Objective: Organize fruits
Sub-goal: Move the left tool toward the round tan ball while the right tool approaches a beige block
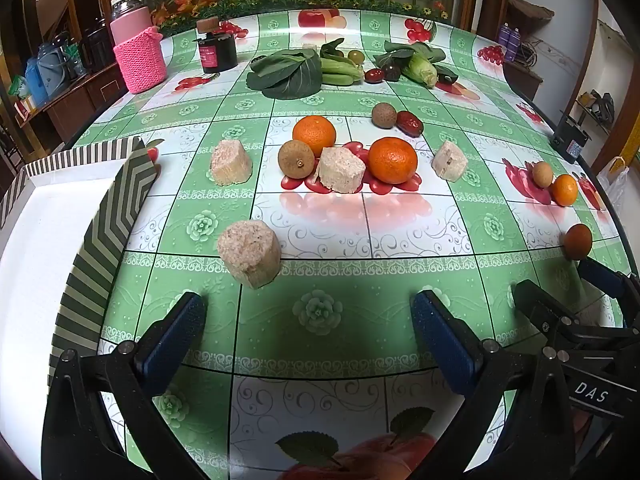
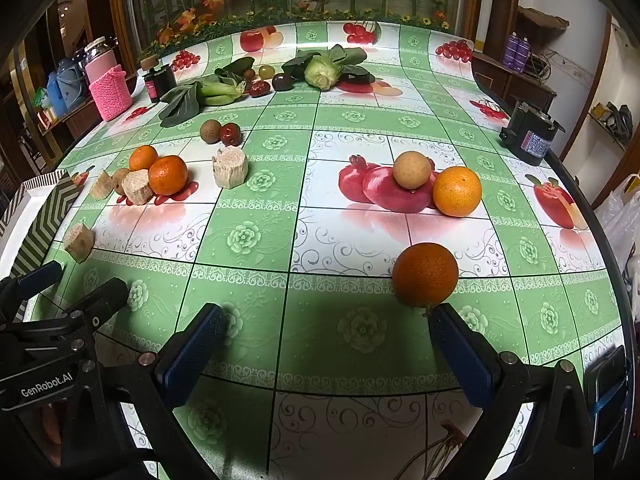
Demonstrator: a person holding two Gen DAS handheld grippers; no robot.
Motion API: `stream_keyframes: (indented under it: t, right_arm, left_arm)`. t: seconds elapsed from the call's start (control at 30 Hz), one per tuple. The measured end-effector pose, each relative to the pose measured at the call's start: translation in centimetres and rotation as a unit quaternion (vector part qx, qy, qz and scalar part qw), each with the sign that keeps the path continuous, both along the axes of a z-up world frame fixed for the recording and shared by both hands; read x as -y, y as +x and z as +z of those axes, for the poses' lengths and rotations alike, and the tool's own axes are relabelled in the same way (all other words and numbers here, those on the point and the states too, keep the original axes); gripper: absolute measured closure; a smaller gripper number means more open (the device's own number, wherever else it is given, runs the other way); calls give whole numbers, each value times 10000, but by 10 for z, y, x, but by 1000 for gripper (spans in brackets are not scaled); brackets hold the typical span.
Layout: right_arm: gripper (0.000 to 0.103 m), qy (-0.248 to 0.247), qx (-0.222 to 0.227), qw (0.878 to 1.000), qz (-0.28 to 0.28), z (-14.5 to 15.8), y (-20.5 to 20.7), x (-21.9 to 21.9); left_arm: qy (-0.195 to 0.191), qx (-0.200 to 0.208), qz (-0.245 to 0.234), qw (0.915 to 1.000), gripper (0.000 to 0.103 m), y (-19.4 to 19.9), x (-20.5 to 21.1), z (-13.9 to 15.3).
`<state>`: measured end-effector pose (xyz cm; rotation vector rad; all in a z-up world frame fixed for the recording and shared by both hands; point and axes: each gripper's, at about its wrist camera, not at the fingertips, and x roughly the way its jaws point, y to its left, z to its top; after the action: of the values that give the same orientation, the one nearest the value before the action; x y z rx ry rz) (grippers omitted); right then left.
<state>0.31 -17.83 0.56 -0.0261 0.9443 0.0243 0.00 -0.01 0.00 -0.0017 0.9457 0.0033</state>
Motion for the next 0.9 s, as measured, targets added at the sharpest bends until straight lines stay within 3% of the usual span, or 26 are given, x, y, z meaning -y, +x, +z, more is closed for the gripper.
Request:
stream_keyframes:
  t: [0.23, 0.4, 0.63, 0.9]
  right_arm:
    - [0, -33, -39, 10000, 17, 0, 0, -3]
    - [0, -58, 84, 9998, 189, 6, -4, -3]
    - [0, -83, 573, 9970, 518, 38, -31, -15]
    - [1, 263, 611, 9950, 740, 45, -38, -20]
  left_arm:
    - [-105, -236, -26, 9997, 0, -5, -8, 5]
    - [-256, 62, -162, 9995, 0, -23, -32, 27]
    - [-266, 84, -364, 9989, 0, -42, -54, 45]
    - [-508, 125, -530, 9972, 0, -48, -62, 54]
